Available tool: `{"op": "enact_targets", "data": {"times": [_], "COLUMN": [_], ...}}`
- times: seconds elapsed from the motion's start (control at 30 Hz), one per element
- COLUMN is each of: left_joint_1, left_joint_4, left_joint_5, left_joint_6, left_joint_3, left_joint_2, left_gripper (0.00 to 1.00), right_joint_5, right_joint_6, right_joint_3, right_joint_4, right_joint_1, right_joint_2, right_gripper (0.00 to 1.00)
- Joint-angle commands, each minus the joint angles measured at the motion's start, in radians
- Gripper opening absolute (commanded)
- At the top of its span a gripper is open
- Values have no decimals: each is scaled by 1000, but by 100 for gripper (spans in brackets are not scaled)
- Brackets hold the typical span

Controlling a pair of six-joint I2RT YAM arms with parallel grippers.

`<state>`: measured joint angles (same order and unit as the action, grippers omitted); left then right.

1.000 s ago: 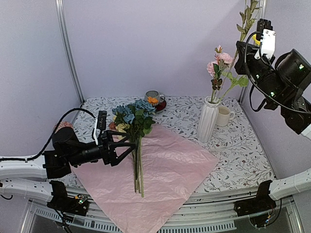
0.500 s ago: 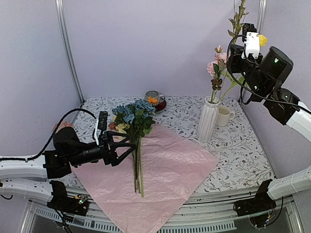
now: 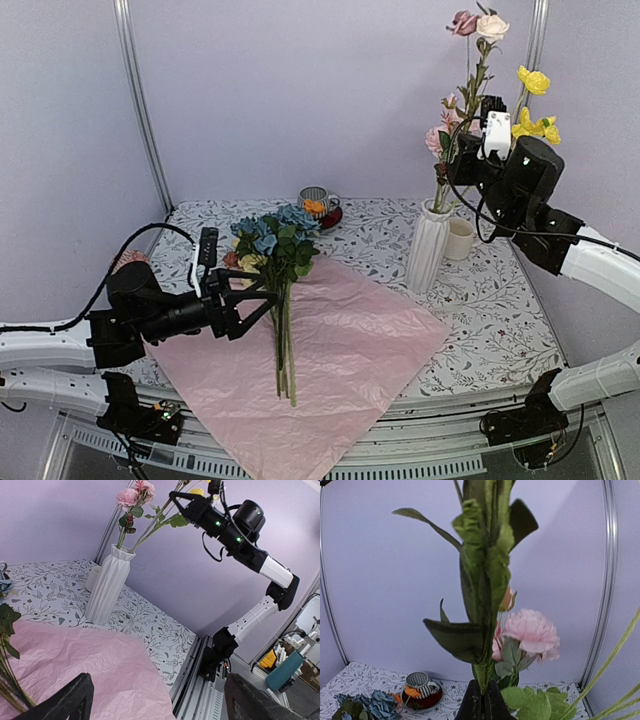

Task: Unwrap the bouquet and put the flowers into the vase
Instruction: Place the fake flower in the vase.

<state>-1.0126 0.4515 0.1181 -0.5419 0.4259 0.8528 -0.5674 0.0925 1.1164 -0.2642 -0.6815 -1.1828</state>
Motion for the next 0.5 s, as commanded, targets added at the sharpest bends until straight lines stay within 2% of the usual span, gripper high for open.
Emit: {"op": "enact_targets", "data": {"times": [0.0,0.03,0.07,0.17,0.2,0.27,0.47], "left_joint_1": [-10,-10,-9,-10,-9,-10,-10], "left_joint_4": [-14,-22,-25,-29,-31,-31,-26], "left_joint_5": [-21,-22,-21,-21,-20,-19,-20], "left_joint_6": [25,28,30,34,34,29,8], "left_joint_3": [-1,3,4,5,4,0,-29], "left_joint_2": [-21,-21,-21,-21,-21,-23,-40], "left_gripper": [93,93,93,93,93,93,93], "right_joint_5": [-2,-2,-2,-66,-89,-99,-8], "right_joint_6": [-151,-179,-199,-267,-315,-379,-531], "right_joint_3": [-105,-125,-144,-173,-179,-193,-180], "right_joint_4": [-49,-50,-50,-5,25,76,272], "right_joint_1": [20,22,21,22,21,22,21], "right_joint_2": [13,10,6,-6,-4,7,66], "right_gripper": [4,8,20,62,69,74,78]}}
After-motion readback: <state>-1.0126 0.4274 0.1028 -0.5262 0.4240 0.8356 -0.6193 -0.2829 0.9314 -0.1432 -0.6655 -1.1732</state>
